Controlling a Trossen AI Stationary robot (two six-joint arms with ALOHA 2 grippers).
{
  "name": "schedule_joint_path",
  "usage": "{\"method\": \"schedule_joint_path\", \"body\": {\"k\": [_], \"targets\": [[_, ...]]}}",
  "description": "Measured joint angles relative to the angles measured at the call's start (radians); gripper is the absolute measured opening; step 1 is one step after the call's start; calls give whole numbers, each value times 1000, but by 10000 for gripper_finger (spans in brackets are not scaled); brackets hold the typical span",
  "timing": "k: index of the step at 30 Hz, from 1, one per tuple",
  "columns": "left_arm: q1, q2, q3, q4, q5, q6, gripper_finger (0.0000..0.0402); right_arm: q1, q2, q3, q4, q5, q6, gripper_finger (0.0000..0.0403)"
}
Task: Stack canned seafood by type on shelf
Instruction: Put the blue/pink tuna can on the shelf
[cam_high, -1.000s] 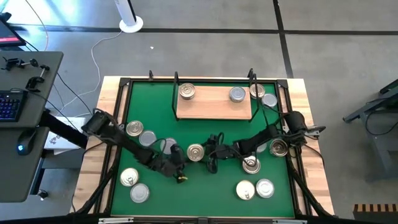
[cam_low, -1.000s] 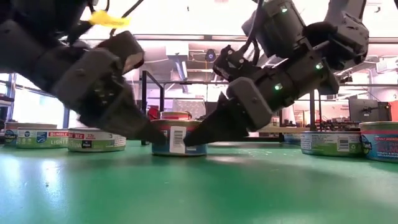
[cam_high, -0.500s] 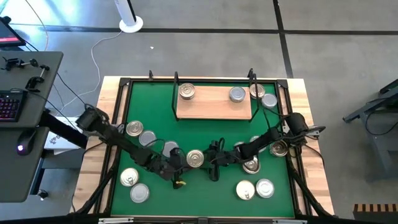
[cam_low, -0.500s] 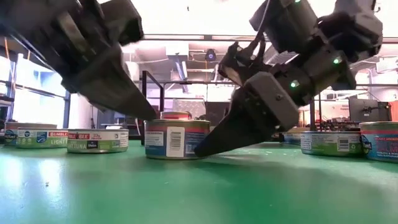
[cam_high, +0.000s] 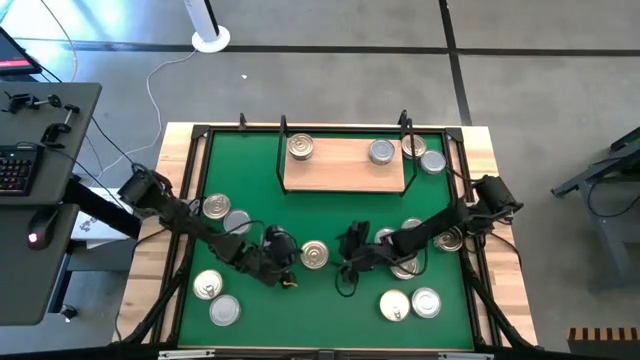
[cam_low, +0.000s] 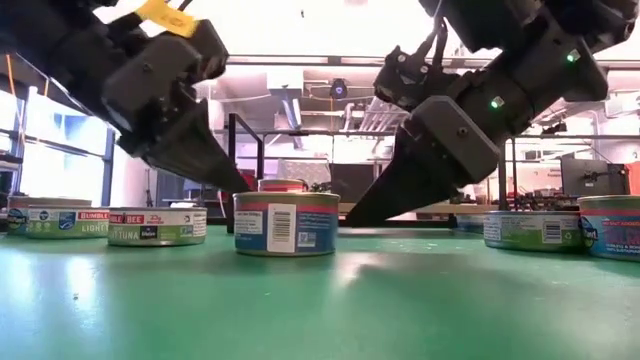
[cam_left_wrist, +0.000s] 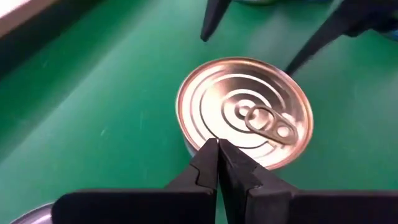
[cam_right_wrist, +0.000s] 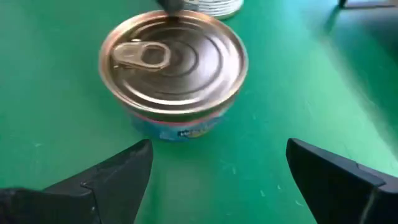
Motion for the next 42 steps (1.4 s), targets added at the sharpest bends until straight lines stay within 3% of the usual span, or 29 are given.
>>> {"method": "schedule_joint_path", "body": {"k": [9,18,35,42], "targets": [[41,110,2,235,13,107,0,-12,89,-3,248,-103,-144,362],[67,209,0,384,34,142,0,-36,121,-7,330,-159,-102,363],[78,216,-2,396,28,245,0,-74,158,-8,398,-219,-300,364],[101,217,-4,402,30,262,0,-120,158,-7,408,-283,-315,394]]}}
